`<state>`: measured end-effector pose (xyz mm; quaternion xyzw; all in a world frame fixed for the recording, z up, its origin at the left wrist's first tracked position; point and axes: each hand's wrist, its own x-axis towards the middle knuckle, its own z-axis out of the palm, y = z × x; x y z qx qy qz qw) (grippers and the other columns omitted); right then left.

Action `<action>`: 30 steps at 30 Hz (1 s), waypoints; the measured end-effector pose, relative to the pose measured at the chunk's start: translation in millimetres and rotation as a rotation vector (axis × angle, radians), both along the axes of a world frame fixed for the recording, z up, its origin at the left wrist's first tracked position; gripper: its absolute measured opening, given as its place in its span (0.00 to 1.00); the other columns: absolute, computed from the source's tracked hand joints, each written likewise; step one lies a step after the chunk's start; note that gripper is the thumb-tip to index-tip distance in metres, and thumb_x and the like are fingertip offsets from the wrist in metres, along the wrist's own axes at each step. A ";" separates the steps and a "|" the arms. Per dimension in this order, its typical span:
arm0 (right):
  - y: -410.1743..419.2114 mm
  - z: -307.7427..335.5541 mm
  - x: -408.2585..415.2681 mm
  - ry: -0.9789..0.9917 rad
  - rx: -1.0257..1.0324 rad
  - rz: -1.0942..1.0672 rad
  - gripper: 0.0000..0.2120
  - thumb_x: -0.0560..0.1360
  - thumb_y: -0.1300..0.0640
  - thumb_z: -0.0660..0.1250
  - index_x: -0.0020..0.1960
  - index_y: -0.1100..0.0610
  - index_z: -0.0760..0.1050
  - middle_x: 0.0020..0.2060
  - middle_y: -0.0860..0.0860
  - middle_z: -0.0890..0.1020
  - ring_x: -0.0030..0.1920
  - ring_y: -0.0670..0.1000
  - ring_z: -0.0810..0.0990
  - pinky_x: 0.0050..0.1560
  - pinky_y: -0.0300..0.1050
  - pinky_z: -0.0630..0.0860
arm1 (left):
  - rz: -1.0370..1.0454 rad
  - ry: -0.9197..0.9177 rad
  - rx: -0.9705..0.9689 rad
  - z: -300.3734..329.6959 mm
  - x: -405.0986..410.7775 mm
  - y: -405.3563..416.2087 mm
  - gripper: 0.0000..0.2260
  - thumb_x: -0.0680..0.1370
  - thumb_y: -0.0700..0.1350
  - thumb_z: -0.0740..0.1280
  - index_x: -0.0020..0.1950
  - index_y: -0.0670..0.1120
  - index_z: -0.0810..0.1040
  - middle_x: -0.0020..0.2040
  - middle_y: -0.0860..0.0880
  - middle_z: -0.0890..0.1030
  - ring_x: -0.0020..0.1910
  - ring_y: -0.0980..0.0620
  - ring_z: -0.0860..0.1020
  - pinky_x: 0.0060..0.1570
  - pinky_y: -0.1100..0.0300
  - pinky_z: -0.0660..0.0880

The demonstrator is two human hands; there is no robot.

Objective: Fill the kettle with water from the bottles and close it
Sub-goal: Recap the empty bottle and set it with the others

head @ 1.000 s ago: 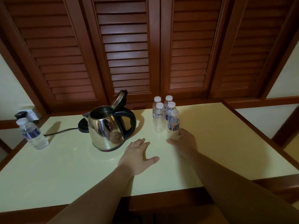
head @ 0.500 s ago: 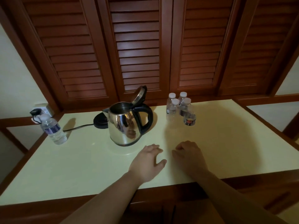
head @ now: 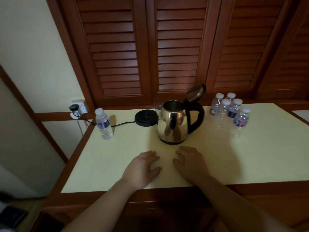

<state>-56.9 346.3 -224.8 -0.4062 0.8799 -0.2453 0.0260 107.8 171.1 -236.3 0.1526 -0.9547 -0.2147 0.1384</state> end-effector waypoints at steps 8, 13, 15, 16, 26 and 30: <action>-11.0 -3.8 14.5 0.044 0.082 -0.014 0.36 0.75 0.29 0.60 0.77 0.49 0.71 0.78 0.49 0.67 0.78 0.51 0.63 0.79 0.48 0.59 | 0.296 0.088 0.050 8.1 65.5 -88.1 0.22 0.76 0.54 0.74 0.69 0.49 0.80 0.64 0.51 0.80 0.62 0.51 0.77 0.66 0.60 0.71; -11.0 -4.8 15.3 0.044 0.059 -0.038 0.43 0.69 0.24 0.53 0.74 0.47 0.74 0.76 0.47 0.71 0.77 0.50 0.67 0.78 0.49 0.62 | 0.610 0.306 0.402 28.2 65.3 -120.9 0.36 0.72 0.53 0.79 0.75 0.45 0.69 0.65 0.49 0.76 0.61 0.50 0.76 0.58 0.56 0.72; -10.5 -3.7 15.3 0.067 0.050 -0.050 0.40 0.70 0.24 0.55 0.73 0.46 0.75 0.76 0.46 0.72 0.76 0.48 0.68 0.77 0.46 0.62 | 0.655 0.378 0.524 34.5 57.3 -137.1 0.44 0.70 0.53 0.81 0.79 0.45 0.63 0.72 0.46 0.75 0.67 0.46 0.76 0.64 0.51 0.74; -10.2 -3.2 15.1 0.073 0.048 -0.057 0.38 0.72 0.25 0.58 0.73 0.45 0.75 0.75 0.46 0.72 0.75 0.48 0.68 0.76 0.44 0.61 | 0.668 0.400 0.565 37.5 53.0 -145.3 0.47 0.69 0.54 0.82 0.81 0.47 0.60 0.76 0.45 0.72 0.71 0.45 0.74 0.68 0.48 0.73; -8.3 -1.4 13.0 0.056 0.015 -0.055 0.29 0.76 0.34 0.66 0.72 0.46 0.77 0.74 0.46 0.73 0.74 0.46 0.69 0.76 0.43 0.62 | 0.566 0.414 0.599 38.5 16.1 -145.5 0.18 0.75 0.56 0.76 0.60 0.53 0.76 0.48 0.53 0.84 0.49 0.49 0.83 0.43 0.56 0.78; -8.9 -0.5 11.6 0.045 0.004 -0.043 0.28 0.77 0.35 0.65 0.73 0.46 0.76 0.75 0.45 0.72 0.76 0.46 0.67 0.77 0.49 0.62 | 0.450 0.262 0.482 29.4 10.5 -90.2 0.16 0.75 0.59 0.75 0.58 0.58 0.76 0.48 0.60 0.82 0.46 0.59 0.80 0.43 0.59 0.75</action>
